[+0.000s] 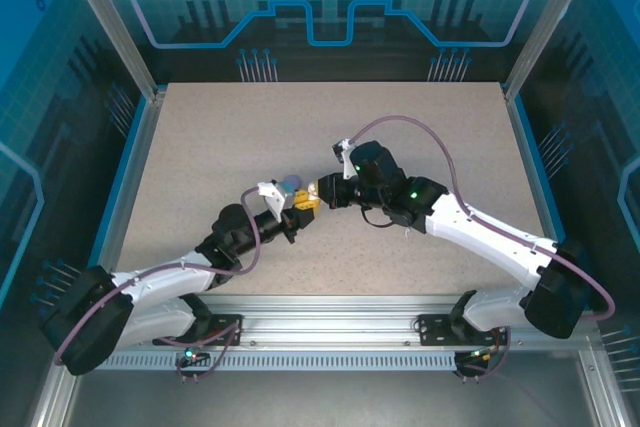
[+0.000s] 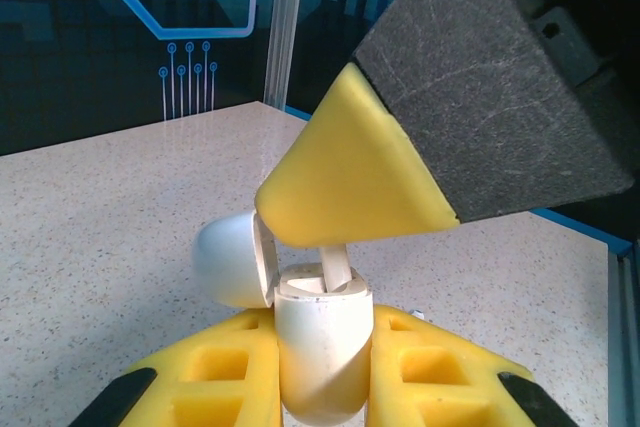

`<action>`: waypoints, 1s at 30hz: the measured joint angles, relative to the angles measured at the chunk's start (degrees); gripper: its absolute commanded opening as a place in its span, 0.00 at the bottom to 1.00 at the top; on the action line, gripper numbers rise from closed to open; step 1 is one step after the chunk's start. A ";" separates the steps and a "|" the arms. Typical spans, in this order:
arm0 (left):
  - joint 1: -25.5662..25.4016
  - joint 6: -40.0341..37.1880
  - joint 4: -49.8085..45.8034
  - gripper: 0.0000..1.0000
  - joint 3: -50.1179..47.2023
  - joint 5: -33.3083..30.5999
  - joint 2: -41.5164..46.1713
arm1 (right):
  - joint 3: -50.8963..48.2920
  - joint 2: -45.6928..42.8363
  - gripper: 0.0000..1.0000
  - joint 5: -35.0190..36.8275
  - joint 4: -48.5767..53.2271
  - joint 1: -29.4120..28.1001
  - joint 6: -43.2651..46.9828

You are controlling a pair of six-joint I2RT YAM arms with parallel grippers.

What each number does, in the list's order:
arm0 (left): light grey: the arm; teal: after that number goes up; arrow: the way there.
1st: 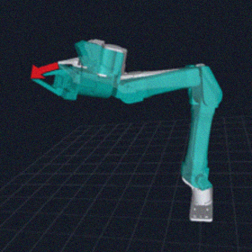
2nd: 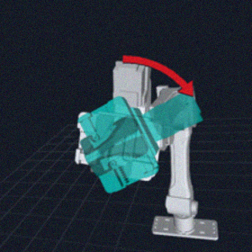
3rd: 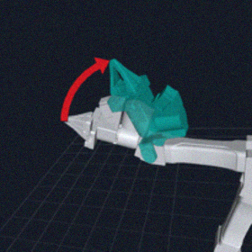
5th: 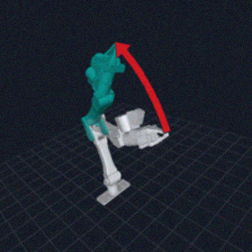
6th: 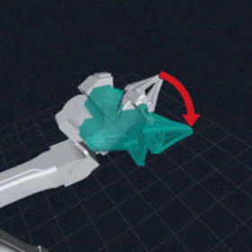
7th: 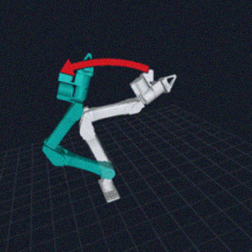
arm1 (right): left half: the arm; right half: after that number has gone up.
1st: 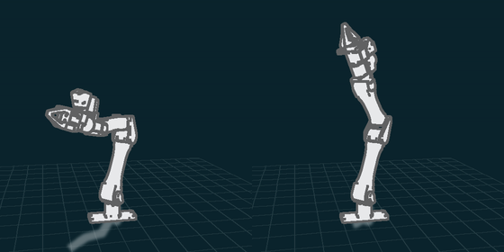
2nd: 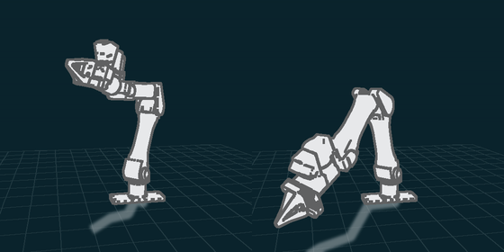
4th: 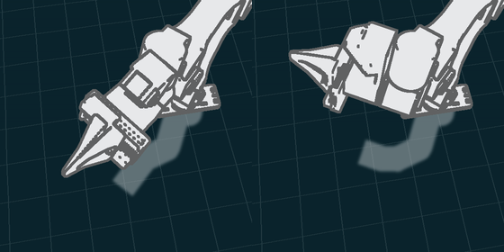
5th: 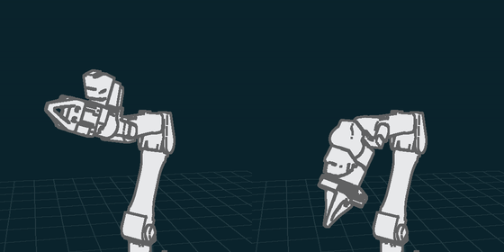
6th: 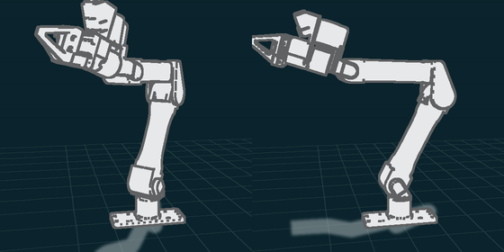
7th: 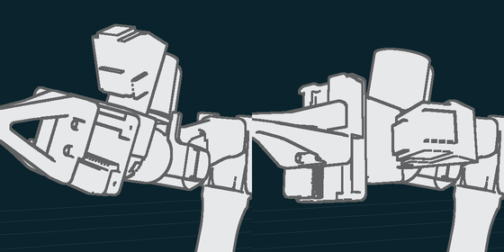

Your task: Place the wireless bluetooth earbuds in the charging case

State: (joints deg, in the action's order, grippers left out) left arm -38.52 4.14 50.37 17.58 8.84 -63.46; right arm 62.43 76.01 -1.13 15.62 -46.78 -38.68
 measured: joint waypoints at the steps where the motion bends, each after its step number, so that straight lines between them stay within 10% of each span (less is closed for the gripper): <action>1: 0.00 0.00 -0.11 0.18 0.00 0.04 0.20 | -0.42 -0.31 0.13 -0.48 -0.52 0.15 0.42; 30: -0.02 -0.15 -0.39 0.18 0.00 2.91 2.38 | -3.63 -3.85 0.14 -9.09 -3.87 2.25 10.95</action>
State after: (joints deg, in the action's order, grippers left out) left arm -38.54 3.99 49.98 17.58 11.75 -61.08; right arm 58.81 72.16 -10.22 11.75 -44.53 -27.73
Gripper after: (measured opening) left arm 0.206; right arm 0.142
